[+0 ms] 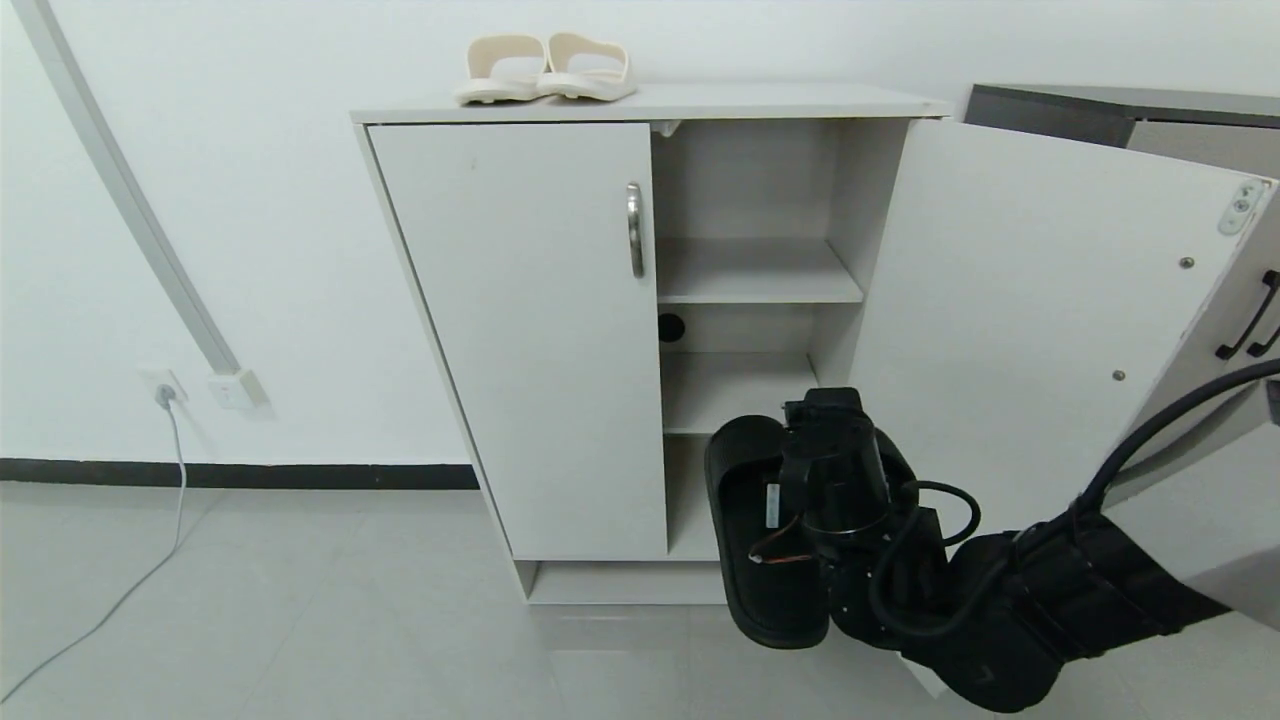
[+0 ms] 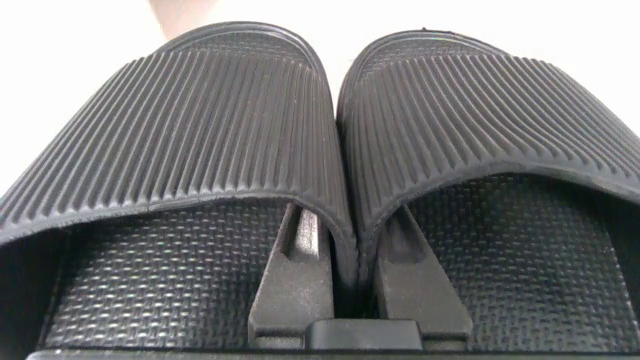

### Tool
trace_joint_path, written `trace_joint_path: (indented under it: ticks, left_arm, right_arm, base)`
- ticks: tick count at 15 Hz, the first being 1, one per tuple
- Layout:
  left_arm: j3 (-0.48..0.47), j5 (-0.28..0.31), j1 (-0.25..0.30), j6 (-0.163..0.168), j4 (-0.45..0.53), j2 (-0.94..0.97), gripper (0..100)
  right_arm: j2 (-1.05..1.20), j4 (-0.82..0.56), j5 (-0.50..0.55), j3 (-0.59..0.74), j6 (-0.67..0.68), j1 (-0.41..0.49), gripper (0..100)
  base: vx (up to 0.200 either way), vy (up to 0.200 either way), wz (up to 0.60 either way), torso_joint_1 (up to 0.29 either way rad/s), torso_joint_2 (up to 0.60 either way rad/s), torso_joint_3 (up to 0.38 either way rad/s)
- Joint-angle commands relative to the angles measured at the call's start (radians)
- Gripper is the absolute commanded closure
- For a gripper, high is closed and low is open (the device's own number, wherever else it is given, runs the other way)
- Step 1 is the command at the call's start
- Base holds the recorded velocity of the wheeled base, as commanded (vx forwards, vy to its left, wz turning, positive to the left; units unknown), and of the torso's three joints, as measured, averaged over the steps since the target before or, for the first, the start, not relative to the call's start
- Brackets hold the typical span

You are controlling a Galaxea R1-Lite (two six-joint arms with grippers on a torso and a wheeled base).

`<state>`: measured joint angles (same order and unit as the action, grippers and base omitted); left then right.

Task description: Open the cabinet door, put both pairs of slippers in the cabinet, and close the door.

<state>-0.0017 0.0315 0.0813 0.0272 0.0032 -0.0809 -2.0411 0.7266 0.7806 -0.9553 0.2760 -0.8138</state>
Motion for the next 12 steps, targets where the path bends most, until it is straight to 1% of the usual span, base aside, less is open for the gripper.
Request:
trace_joint_path:
  ticks: [1,4,6,12]
  left_arm:
    - [0.000,0.001,0.002,-0.001,-0.002,-0.007,100]
    - [0.000,0.001,0.002,0.000,-0.002,-0.007,100]
    - [0.000,0.001,0.002,-0.001,-0.002,-0.007,100]
    - [0.000,0.002,0.002,0.000,0.000,-0.007,100]
  right_arm:
    - [-0.016,0.002,-0.001,0.000,-0.001,-0.001,100]
    - [-0.053,0.022,-0.021,0.000,0.005,-0.001,100]
    - [-0.097,0.100,-0.063,-0.003,-0.001,-0.005,100]
    - [-0.140,0.114,-0.072,-0.019,0.000,-0.005,100]
  base:
    - [0.000,0.000,0.00,0.000,0.00,0.000]
    - [0.000,0.000,0.00,0.000,0.00,0.000]
    - [0.000,0.000,0.00,0.000,0.00,0.000]
    - [0.000,0.000,0.00,0.000,0.00,0.000]
